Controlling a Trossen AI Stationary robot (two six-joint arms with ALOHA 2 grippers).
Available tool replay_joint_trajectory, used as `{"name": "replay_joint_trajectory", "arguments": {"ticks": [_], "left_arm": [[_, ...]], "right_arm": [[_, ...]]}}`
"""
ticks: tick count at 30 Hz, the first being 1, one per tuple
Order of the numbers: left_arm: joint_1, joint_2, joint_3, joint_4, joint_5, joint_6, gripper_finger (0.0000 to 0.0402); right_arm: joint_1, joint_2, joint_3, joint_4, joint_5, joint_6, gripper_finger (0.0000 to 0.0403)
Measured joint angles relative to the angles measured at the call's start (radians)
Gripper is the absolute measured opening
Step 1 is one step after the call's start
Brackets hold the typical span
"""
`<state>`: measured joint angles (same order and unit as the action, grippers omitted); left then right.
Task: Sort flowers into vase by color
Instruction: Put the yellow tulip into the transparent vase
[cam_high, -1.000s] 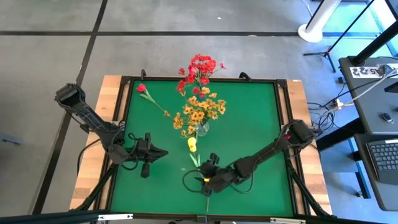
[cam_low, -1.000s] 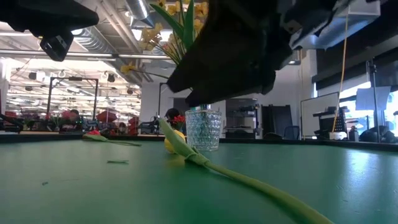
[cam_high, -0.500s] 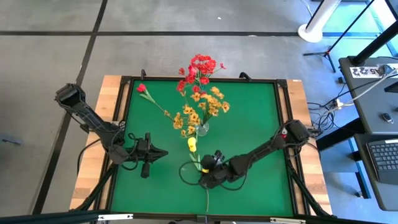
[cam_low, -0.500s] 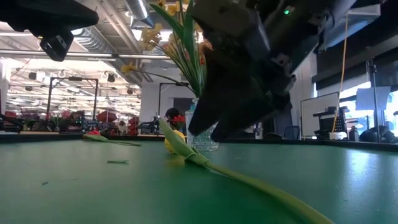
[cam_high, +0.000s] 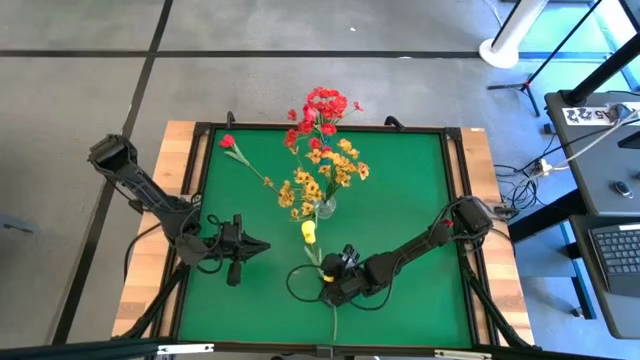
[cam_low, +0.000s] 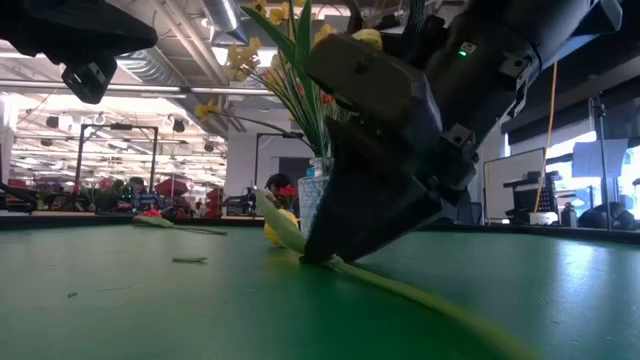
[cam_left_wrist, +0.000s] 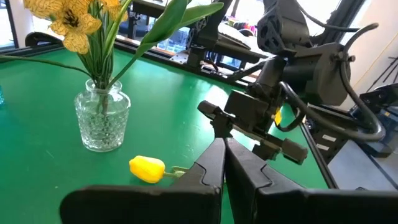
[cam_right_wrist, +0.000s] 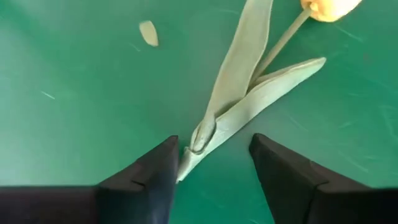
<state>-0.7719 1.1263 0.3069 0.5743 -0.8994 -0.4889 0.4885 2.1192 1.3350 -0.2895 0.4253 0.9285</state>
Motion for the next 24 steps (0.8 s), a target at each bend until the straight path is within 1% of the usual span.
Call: {"name": "replay_joint_trajectory", "arguments": {"ticks": [4, 10, 11, 12, 16, 19, 24], "left_arm": [[0.000, 0.000, 0.000, -0.002, 0.000, -0.003, 0.0007], [0.000, 0.000, 0.000, -0.003, 0.000, -0.003, 0.0007], [0.000, 0.000, 0.000, -0.005, 0.000, -0.003, 0.0007], [0.000, 0.000, 0.000, -0.006, 0.000, -0.003, 0.0007], [0.000, 0.000, 0.000, -0.010, -0.001, -0.005, 0.0007], [0.000, 0.000, 0.000, -0.010, 0.000, -0.006, 0.0007], [0.000, 0.000, 0.000, -0.010, -0.001, -0.006, 0.0007]], "right_arm": [[-0.007, -0.020, -0.002, -0.101, -0.025, -0.040, 0.0147], [-0.029, -0.053, -0.003, -0.209, -0.133, -0.083, 0.0028], [-0.032, -0.059, -0.004, -0.216, -0.140, -0.105, 0.0016], [-0.032, -0.067, -0.005, -0.216, -0.140, -0.129, 0.0011], [-0.019, -0.116, -0.014, -0.245, -0.111, -0.176, 0.0017], [0.018, -0.182, -0.009, -0.223, -0.011, -0.217, 0.0006], [0.108, -0.273, -0.010, -0.216, 0.188, -0.254, 0.0004]]}}
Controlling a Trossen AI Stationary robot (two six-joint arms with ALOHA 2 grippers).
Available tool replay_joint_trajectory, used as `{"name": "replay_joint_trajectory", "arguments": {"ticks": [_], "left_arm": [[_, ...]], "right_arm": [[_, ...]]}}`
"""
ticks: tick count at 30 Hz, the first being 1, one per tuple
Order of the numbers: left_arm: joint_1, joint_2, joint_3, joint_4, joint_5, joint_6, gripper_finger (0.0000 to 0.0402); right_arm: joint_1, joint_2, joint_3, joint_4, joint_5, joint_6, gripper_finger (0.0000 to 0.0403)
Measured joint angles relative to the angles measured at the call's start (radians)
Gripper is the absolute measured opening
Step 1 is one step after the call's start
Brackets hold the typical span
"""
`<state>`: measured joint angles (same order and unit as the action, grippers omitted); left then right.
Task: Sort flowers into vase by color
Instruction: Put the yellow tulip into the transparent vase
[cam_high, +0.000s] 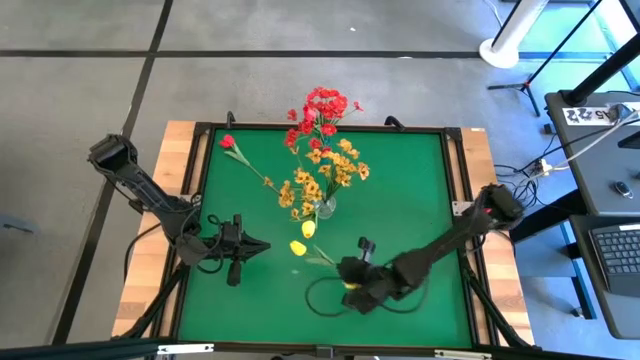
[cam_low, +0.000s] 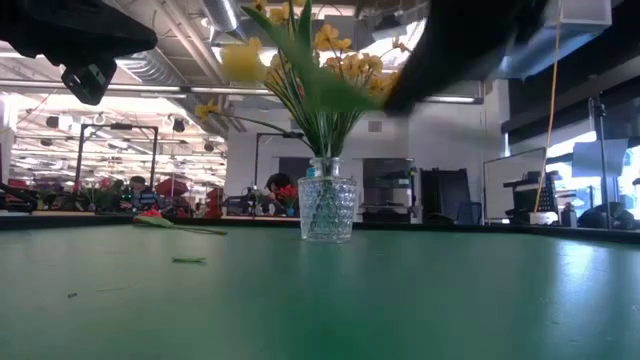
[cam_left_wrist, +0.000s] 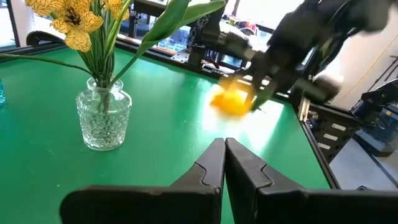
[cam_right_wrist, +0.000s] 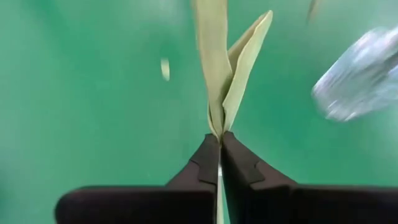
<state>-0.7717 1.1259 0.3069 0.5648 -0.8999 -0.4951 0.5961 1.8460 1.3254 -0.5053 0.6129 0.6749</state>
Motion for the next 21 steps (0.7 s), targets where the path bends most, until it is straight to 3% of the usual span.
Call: {"name": "replay_joint_trajectory", "arguments": {"ticks": [9, 12, 15, 17, 21], "left_arm": [[0.000, 0.000, 0.000, 0.004, 0.000, 0.000, 0.0007], [0.000, 0.000, 0.000, 0.004, -0.002, 0.005, 0.0007], [0.001, 0.000, 0.000, 0.004, -0.007, 0.006, 0.0007], [0.001, 0.000, 0.000, 0.004, -0.007, 0.007, 0.0007], [0.001, 0.000, 0.000, 0.000, -0.008, 0.007, 0.0007]], "right_arm": [[0.133, -0.063, -0.002, 0.098, 0.637, -0.076, 0.0002], [0.114, -0.067, -0.055, 0.147, 0.694, -0.075, 0.0001], [0.069, -0.076, -0.129, 0.279, 0.585, -0.119, 0.0001], [0.037, -0.078, -0.185, 0.470, 0.429, -0.235, 0.0001], [-0.007, -0.076, -0.305, 1.019, -0.118, -0.576, 0.0001]]}}
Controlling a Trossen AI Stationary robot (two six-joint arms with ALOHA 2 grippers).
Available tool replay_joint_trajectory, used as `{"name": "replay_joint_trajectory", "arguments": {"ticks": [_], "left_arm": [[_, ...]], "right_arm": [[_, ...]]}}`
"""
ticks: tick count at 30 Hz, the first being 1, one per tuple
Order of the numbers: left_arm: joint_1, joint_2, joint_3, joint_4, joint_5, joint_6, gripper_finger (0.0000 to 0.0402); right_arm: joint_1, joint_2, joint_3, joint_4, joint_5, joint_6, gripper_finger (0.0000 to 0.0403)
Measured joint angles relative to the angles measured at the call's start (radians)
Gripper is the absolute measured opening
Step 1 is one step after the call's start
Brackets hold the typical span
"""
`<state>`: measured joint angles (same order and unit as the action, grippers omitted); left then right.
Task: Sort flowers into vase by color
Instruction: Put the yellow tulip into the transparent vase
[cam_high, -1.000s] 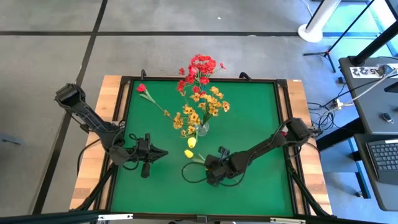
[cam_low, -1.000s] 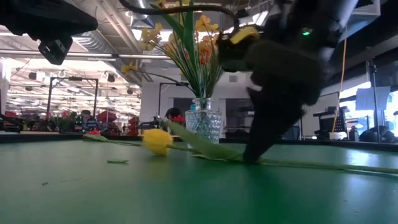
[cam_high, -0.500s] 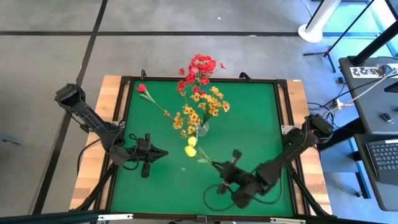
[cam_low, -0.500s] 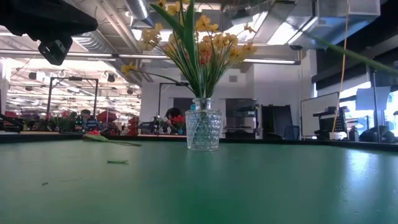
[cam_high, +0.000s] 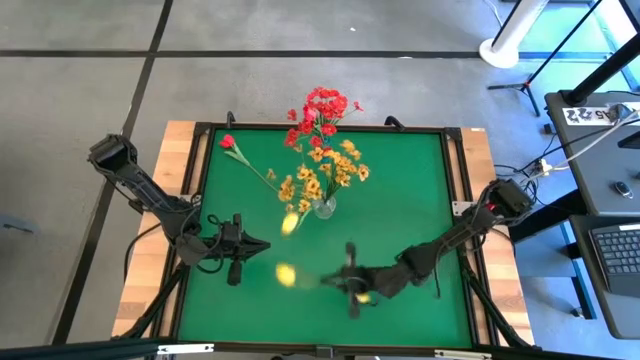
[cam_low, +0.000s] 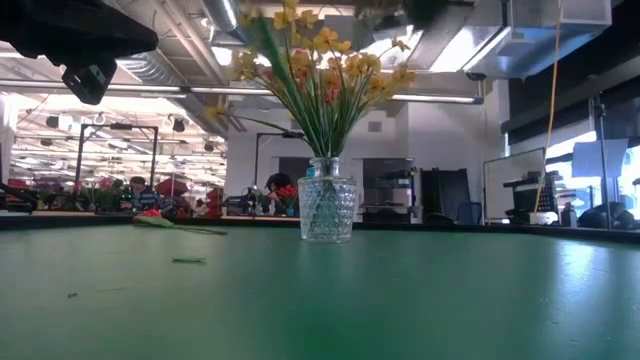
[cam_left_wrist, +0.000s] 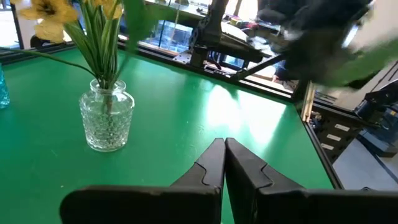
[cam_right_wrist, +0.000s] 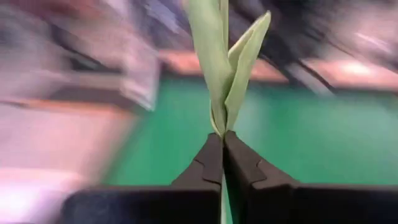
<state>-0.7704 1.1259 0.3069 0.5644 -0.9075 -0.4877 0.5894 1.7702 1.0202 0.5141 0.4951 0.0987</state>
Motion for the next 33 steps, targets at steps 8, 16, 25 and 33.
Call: {"name": "replay_joint_trajectory", "arguments": {"ticks": [8, 16, 25, 33], "left_arm": [[0.000, 0.000, 0.000, 0.000, 0.005, -0.001, 0.0007], [0.000, 0.000, 0.000, -0.004, 0.008, -0.002, 0.0007], [0.000, 0.000, 0.000, -0.007, 0.009, -0.002, 0.0007], [0.000, 0.000, 0.000, -0.012, 0.011, -0.001, 0.0007]], "right_arm": [[-0.025, -0.016, -0.155, 0.655, -0.025, -0.409, 0.0000], [-0.182, -0.016, -0.218, 0.776, -0.050, -0.511, 0.0000], [-0.353, -0.016, -0.218, 0.804, -0.123, -0.552, 0.0000], [-0.461, -0.016, -0.217, 0.822, -0.161, -0.578, 0.0000]]}}
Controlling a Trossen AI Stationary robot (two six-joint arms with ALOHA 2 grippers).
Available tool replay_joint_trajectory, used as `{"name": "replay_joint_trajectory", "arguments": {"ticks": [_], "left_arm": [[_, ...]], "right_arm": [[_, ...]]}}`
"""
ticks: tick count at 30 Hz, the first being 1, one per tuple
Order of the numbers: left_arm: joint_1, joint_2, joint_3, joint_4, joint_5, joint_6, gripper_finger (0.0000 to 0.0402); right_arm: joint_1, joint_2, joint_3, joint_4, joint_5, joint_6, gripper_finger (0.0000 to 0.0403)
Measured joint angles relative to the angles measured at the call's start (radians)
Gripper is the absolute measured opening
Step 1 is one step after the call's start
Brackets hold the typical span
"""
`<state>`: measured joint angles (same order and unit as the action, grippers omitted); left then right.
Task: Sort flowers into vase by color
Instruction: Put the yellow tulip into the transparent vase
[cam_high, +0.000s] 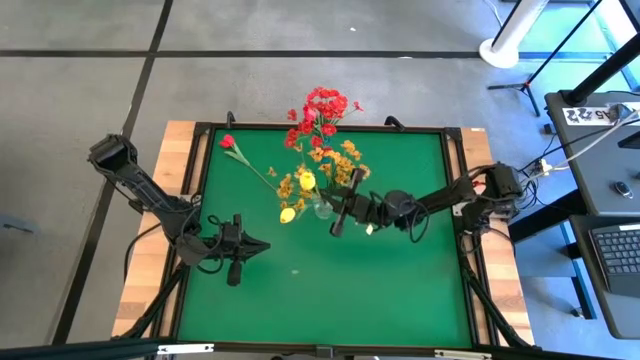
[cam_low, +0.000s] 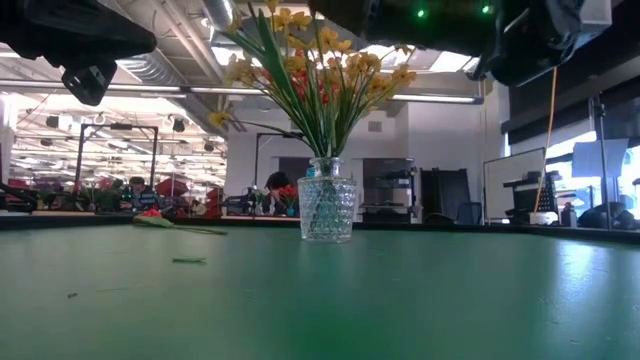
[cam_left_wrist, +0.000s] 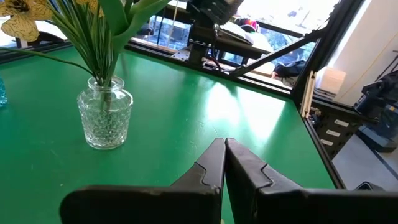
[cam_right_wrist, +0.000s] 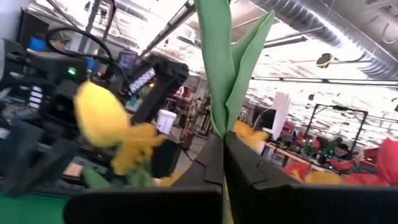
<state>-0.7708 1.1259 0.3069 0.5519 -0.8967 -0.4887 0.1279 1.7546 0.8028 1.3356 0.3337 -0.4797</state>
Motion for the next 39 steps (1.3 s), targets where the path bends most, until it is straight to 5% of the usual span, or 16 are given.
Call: {"name": "replay_joint_trajectory", "arguments": {"ticks": [23, 30, 39], "left_arm": [[-0.001, 0.000, 0.000, -0.022, 0.001, -0.001, 0.0007], [0.000, 0.000, 0.000, -0.022, 0.001, -0.001, 0.0007], [0.000, 0.000, 0.000, -0.022, 0.001, -0.007, 0.0007]], "right_arm": [[-0.088, 0.001, -0.038, -0.203, -0.099, 0.183, 0.0001], [-0.075, -0.004, -0.058, -0.242, -0.089, 0.267, 0.0038], [0.054, -0.120, -0.058, -0.473, 0.188, 0.189, 0.0128]]}}
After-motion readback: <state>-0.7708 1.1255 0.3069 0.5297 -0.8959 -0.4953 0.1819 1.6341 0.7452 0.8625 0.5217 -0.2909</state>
